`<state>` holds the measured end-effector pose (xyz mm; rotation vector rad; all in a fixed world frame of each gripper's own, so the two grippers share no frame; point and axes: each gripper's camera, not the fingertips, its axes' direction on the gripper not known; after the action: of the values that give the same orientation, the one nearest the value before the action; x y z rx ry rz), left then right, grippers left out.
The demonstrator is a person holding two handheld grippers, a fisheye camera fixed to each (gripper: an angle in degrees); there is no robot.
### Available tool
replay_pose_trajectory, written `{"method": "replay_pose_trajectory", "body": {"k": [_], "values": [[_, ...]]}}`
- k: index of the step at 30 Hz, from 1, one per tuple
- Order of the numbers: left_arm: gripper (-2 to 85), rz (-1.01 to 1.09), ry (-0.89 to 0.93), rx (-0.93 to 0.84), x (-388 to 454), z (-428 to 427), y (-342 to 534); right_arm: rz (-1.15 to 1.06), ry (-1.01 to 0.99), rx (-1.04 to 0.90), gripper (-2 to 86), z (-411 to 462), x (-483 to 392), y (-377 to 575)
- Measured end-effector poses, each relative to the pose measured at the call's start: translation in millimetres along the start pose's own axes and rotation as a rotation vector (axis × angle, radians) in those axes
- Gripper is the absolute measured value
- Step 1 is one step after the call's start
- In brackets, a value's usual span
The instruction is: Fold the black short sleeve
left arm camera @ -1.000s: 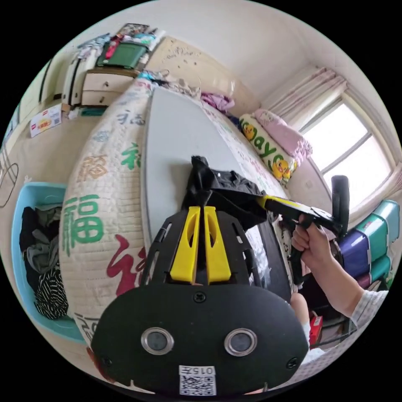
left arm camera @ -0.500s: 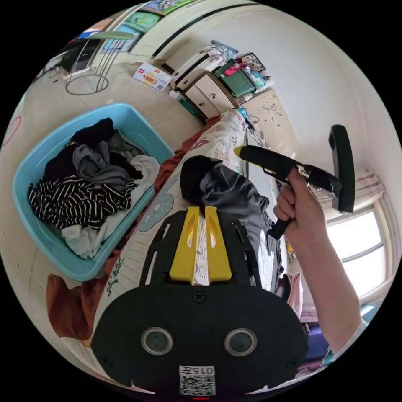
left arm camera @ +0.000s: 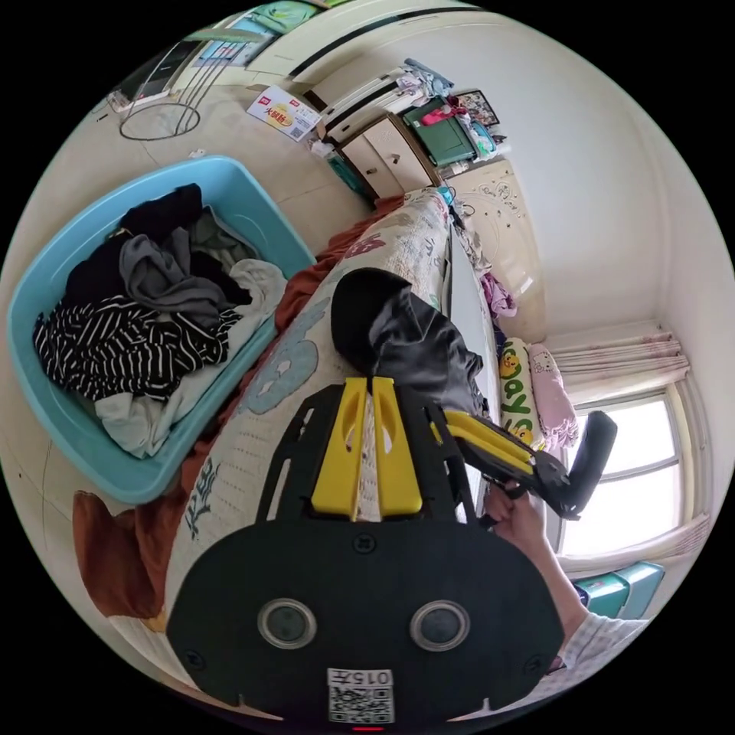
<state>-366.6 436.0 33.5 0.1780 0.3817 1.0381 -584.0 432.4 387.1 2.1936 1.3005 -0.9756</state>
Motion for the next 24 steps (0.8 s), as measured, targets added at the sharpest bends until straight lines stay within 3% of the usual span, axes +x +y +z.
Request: {"method": "replay_pose_trajectory", "body": {"k": [3,7,12,15,21,24], "values": [[2.0,-0.043,-0.003,-0.014,-5.7,-9.9,-3.1,0.036,0.003,0.006,5.4,2.6,2.6,2.8],[4.6,-0.025,-0.093,0.214,2.9,-51.8,-6.2,0.064,-0.065,0.021,5.1,-6.4,16.0,11.8],[10.6,0.120,-0.104,-0.006,20.2,-16.1,-47.1,0.079,-0.100,0.086,5.4,-23.6,21.8,5.3],[9.9,0.105,-0.129,-0.019,11.6,-6.6,-56.6,0.087,-0.136,0.104,5.8,-29.5,20.7,-14.2],[1.2,-0.150,0.169,0.111,-38.3,-31.9,-39.5,0.110,-0.153,0.092,6.2,-24.1,23.7,-61.6],[0.4,-0.265,0.208,0.097,-51.7,-31.6,-26.9,0.182,-0.153,0.067,6.9,-13.0,32.2,-96.5]]}}
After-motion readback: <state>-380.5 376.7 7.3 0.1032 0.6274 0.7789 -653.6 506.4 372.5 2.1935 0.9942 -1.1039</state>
